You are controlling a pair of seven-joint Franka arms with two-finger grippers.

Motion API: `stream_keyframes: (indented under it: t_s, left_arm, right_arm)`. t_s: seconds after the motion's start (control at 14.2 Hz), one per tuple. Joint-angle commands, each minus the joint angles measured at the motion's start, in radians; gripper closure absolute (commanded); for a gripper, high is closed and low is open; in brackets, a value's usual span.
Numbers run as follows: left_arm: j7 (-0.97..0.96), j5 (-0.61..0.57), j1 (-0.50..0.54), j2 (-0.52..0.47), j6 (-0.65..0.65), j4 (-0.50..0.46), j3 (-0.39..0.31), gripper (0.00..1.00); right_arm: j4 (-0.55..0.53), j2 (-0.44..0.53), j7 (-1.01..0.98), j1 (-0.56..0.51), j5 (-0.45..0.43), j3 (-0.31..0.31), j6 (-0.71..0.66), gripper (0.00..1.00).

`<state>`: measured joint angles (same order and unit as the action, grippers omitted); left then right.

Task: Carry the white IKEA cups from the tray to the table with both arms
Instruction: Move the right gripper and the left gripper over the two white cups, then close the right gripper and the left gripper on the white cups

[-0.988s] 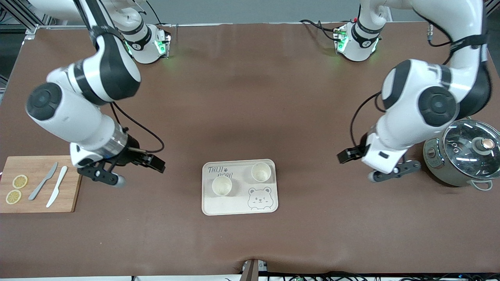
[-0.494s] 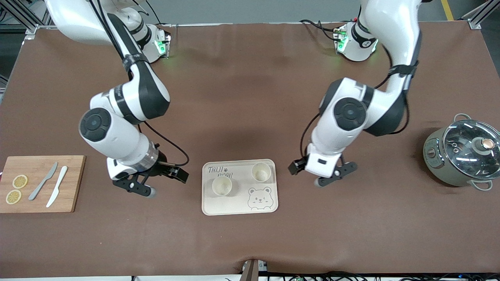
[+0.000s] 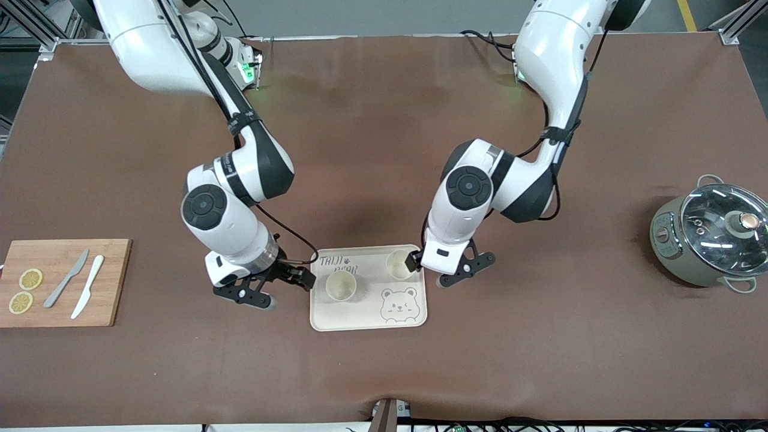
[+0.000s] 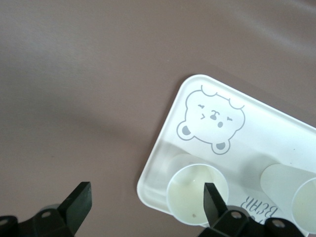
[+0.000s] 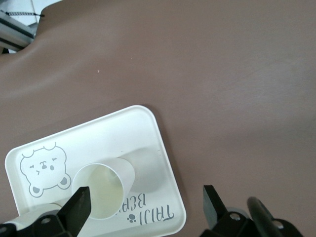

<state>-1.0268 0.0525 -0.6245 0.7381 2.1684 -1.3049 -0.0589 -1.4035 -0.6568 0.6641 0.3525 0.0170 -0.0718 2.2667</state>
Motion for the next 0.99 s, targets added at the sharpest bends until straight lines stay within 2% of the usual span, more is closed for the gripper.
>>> stream_keyframes:
  t_s: [0.0,0.35,0.85,0.92]
  left_arm:
    - [-0.038,0.001,-0.05,0.061,0.045,0.038,-0.047,0.0]
    - [-0.059,0.001,-0.09,0.122,0.053,0.065,-0.068,0.0]
    - [-0.07,0.003,-0.095,0.172,0.053,0.085,-0.068,0.0]
    - [-0.096,0.003,-0.098,0.173,0.053,0.085,-0.068,0.12]
  right_arm:
    - [0.031,-0.04,0.028,0.026,-0.023,0.012,0.036,0.0]
    - [0.032,-0.109,0.029,0.043,-0.077,0.012,0.109,0.0]
    - [0.032,-0.193,0.032,0.071,-0.078,0.012,0.224,0.0]
    - [0.031,-0.201,0.032,0.072,-0.078,0.012,0.229,0.0]
